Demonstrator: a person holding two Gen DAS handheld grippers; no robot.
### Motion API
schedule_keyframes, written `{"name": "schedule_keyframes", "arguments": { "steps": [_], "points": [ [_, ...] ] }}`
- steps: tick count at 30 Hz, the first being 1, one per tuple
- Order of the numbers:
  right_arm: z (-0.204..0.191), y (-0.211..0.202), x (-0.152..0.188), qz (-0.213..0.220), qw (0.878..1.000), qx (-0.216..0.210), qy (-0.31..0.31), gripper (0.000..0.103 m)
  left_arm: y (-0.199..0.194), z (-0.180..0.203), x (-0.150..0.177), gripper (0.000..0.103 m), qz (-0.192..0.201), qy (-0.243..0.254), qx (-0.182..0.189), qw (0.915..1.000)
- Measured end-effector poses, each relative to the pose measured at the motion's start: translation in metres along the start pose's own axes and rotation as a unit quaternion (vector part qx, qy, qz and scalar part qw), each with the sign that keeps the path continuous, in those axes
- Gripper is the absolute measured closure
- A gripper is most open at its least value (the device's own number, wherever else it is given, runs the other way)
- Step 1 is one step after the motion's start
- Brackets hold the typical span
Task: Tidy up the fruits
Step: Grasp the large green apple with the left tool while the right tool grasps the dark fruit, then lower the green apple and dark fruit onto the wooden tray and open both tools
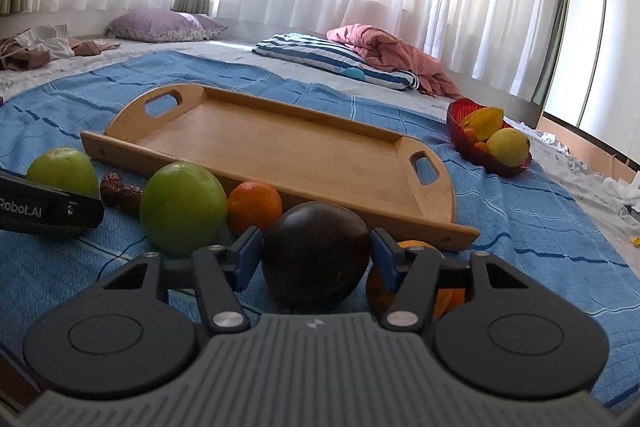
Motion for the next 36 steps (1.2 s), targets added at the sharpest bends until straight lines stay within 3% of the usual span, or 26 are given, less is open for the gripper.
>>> {"name": "schedule_keyframes", "arguments": {
  "steps": [11,22,30,36],
  "points": [
    [0.022,-0.003,-0.013,0.0,0.996,-0.028,0.084,0.043,-0.014,0.004,-0.014,0.048,0.019,0.007,-0.005,0.9998],
    [0.051,0.001,-0.047,0.023,0.992,-0.039,0.121,0.043,-0.011,0.003,-0.062,0.048,0.038,0.004,0.017,0.9991],
    [0.092,0.034,-0.063,-0.022,0.988,-0.028,0.154,0.043,0.017,0.004,-0.095,0.048,0.021,0.009,0.018,0.9996],
    [0.108,0.065,-0.065,-0.078,0.983,-0.035,0.165,0.043,0.051,0.006,-0.107,0.048,-0.016,0.005,0.018,0.9997]
  ]
}}
Point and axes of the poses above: each gripper's, at about its wrist camera, not at the fingertips, and y roughly the way its jaws point, z to its right, x to its underside, the point moved 5 cm from there along y, roughly the way its jaws point, and after that the axes turned 1 degree about x, right-handed, at the moved point
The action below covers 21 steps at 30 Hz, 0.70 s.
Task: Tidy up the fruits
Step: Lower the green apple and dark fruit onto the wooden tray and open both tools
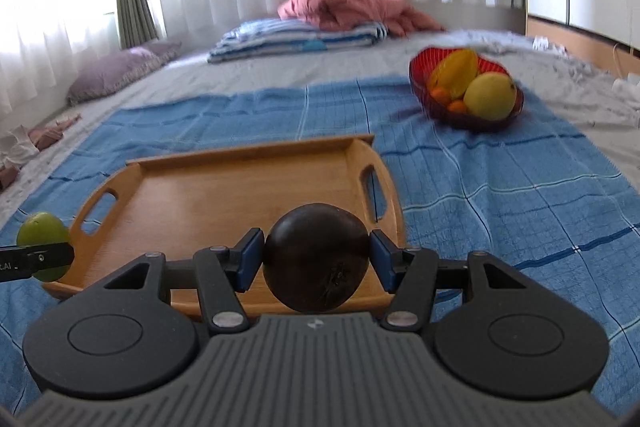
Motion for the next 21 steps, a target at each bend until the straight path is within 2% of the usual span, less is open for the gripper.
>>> {"name": "schedule_keyframes", "arguments": {
  "steps": [8,21],
  "points": [
    [-0.011,0.026,0.001,-0.033,0.999,0.01,-0.033,0.043,0.033,-0.001,0.005,0.048,-0.032,0.002,-0.013,0.9994],
    [-0.02,0.044,0.004,-0.042,0.998,0.013,-0.052,0.043,0.043,-0.003,0.012,0.048,-0.028,0.01,-0.015,0.9995]
  ]
}}
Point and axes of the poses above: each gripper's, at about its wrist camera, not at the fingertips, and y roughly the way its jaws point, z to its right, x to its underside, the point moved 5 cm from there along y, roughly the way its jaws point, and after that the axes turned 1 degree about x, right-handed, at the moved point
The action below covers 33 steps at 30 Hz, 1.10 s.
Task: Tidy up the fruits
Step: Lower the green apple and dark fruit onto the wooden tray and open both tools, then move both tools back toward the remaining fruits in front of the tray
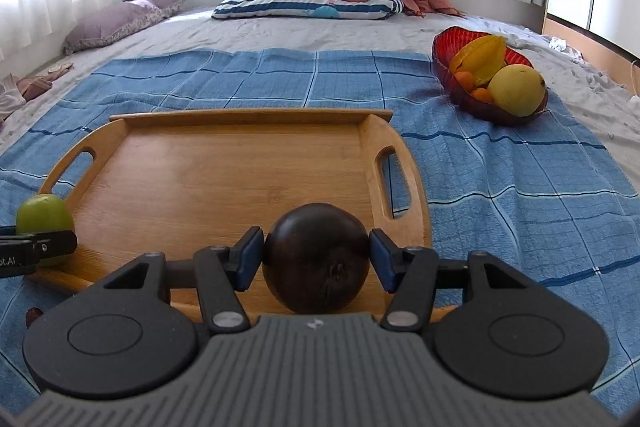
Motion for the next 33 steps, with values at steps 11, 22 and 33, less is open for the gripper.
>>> {"name": "schedule_keyframes", "arguments": {
  "steps": [11,22,33],
  "points": [
    [-0.008,0.0,0.004,0.024,0.999,0.002,-0.029,0.038,-0.003,0.003,0.008,0.035,0.023,0.015,0.017,0.9995],
    [-0.01,-0.004,0.012,0.042,0.999,-0.014,-0.009,0.02,-0.011,0.015,0.017,0.007,0.044,0.03,0.039,0.9979],
    [-0.012,-0.026,0.019,0.085,0.996,-0.027,0.008,0.01,-0.032,0.015,0.023,0.0,0.071,0.028,0.065,0.9949]
  ]
}}
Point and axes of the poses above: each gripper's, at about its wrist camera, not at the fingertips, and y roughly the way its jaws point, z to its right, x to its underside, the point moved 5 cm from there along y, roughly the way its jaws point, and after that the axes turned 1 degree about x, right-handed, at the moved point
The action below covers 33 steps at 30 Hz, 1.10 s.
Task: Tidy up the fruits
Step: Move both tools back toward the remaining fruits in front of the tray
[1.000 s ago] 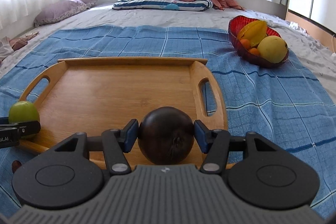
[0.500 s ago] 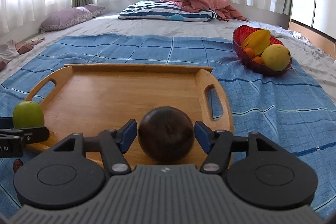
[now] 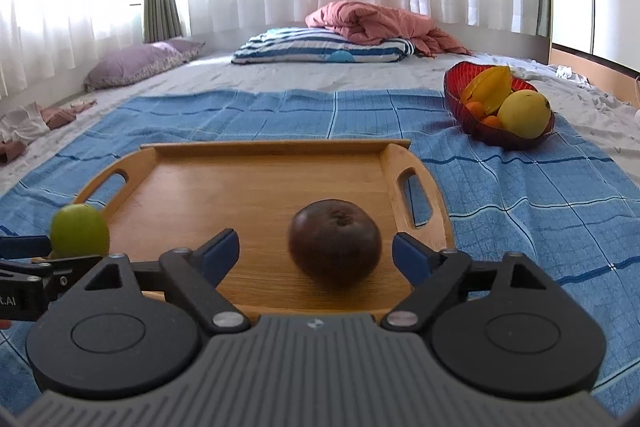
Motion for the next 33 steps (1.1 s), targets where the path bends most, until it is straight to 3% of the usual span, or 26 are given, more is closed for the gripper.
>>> {"name": "schedule_keyframes", "arguments": {
  "steps": [13,33],
  "points": [
    [-0.002,-0.038,0.015,0.04,0.999,0.02,0.003,0.0,-0.028,0.016,0.015,0.0,0.02,0.011,0.027,0.9994],
    [0.01,-0.06,0.059,0.01,0.998,0.057,0.031,0.0,-0.034,0.025,0.039,0.0,0.011,0.013,0.025,0.9995]
  ]
}}
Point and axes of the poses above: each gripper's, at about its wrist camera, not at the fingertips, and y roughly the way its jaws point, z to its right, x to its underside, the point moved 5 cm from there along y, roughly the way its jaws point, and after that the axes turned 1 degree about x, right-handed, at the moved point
